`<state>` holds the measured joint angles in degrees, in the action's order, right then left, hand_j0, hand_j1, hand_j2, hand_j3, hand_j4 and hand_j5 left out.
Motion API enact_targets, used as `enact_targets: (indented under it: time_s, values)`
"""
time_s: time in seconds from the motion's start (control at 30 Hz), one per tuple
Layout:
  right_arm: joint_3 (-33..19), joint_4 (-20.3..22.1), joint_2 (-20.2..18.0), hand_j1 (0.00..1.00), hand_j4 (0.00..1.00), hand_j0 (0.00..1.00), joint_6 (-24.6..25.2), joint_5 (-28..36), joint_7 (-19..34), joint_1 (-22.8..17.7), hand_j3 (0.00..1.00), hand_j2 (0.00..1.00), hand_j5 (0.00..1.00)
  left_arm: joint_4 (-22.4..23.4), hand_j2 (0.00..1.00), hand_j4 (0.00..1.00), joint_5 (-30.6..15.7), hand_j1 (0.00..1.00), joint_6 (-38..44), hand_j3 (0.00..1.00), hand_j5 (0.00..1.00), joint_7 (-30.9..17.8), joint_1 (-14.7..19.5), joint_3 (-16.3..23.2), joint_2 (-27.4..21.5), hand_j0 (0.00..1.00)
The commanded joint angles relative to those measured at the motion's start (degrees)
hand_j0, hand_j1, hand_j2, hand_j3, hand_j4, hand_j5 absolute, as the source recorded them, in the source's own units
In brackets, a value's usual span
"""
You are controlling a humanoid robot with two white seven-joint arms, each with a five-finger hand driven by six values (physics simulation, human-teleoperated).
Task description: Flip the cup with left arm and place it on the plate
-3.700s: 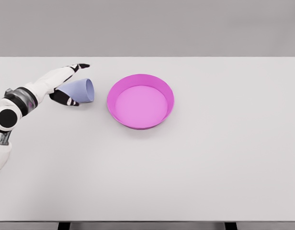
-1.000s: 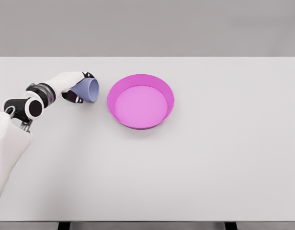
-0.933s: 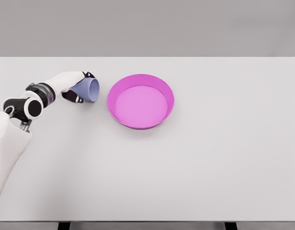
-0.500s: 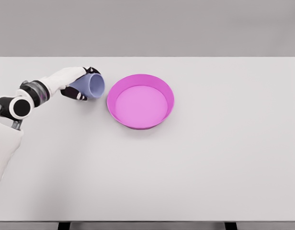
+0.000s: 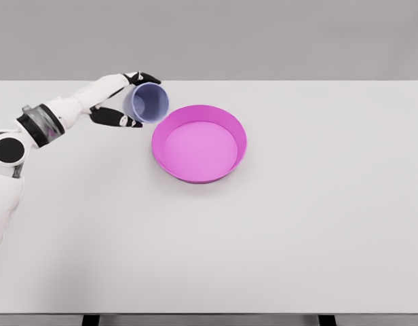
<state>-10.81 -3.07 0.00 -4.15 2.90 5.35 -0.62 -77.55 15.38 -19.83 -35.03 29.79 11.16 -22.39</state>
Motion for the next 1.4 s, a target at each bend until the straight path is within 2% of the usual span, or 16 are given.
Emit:
enact_targets:
  time_s: [0.0, 0.07, 0.23, 0.37, 0.57, 0.8, 0.83, 0.93, 0.97, 1.37]
  values:
    - [0.0, 0.0, 0.0, 1.0, 1.0, 1.0, 0.02, 0.0, 0.01, 0.0, 1.0, 1.0, 1.0, 0.03, 0.77, 0.77, -1.76, 0.77, -0.65, 0.77, 0.77, 0.03, 0.0, 1.93, 0.33, 0.77]
    - [0.0, 0.0, 0.0, 1.0, 1.0, 1.0, 0.02, 0.0, 0.01, 0.0, 1.0, 1.0, 1.0, 1.87, 0.77, 0.77, -5.71, 0.77, -0.82, 0.77, 0.77, 0.03, 0.18, 4.65, 1.12, 0.77]
    - [0.0, 0.0, 0.0, 1.0, 1.0, 1.0, -0.07, 0.0, 0.01, 0.0, 1.0, 1.0, 1.0, 5.13, 0.77, 0.77, -10.46, 0.77, -3.11, 0.77, 0.77, 0.03, 2.28, 9.4, 3.06, 0.77]
    - [0.0, 0.0, 0.0, 1.0, 1.0, 1.0, -0.07, 0.0, 0.01, 0.0, 1.0, 1.0, 1.0, 5.74, 0.77, 0.77, -10.2, 0.77, -3.2, 0.77, 0.77, 0.03, 2.37, 11.42, 4.29, 0.77]
    - [0.0, 0.0, 0.0, 1.0, 1.0, 1.0, 0.02, 0.0, 0.01, 0.0, 1.0, 1.0, 1.0, 6.8, 0.74, 0.74, -9.32, 0.74, -3.2, 0.74, 0.74, 0.03, 2.37, 11.51, 4.64, 0.74]
    - [0.0, 0.0, 0.0, 1.0, 1.0, 1.0, 0.02, 0.0, 0.01, 0.0, 1.0, 1.0, 1.0, 6.8, 0.74, 0.74, -6.95, 0.74, -3.11, 0.74, 0.74, 0.03, 2.37, 11.51, 5.26, 0.74]
    - [0.0, 0.0, 0.0, 1.0, 1.0, 1.0, 0.02, 0.0, 0.01, 0.0, 1.0, 1.0, 1.0, 6.8, 0.75, 0.75, -6.95, 0.75, -3.11, 0.75, 0.75, 0.03, 2.37, 11.51, 5.26, 0.75]
    - [0.0, 0.0, 0.0, 1.0, 1.0, 1.0, 0.02, 0.0, 0.01, 0.0, 1.0, 1.0, 1.0, 6.71, 0.98, 0.98, -7.03, 0.98, -2.93, 0.98, 0.98, 0.03, 2.29, 11.42, 5.26, 0.98]
    - [0.0, 0.0, 0.0, 1.0, 1.0, 1.0, 0.02, 0.0, 0.01, 0.0, 1.0, 1.0, 1.0, 6.71, 1.0, 1.0, -7.03, 1.0, -2.76, 1.0, 1.0, 0.03, 2.29, 11.42, 5.26, 1.0]
    - [0.0, 0.0, 0.0, 1.0, 1.0, 1.0, -0.07, 0.0, 0.01, 0.0, 1.0, 1.0, 1.0, 6.62, 1.0, 1.0, -7.3, 1.0, -3.02, 1.0, 1.0, 0.03, 2.11, 11.42, 4.55, 1.0]
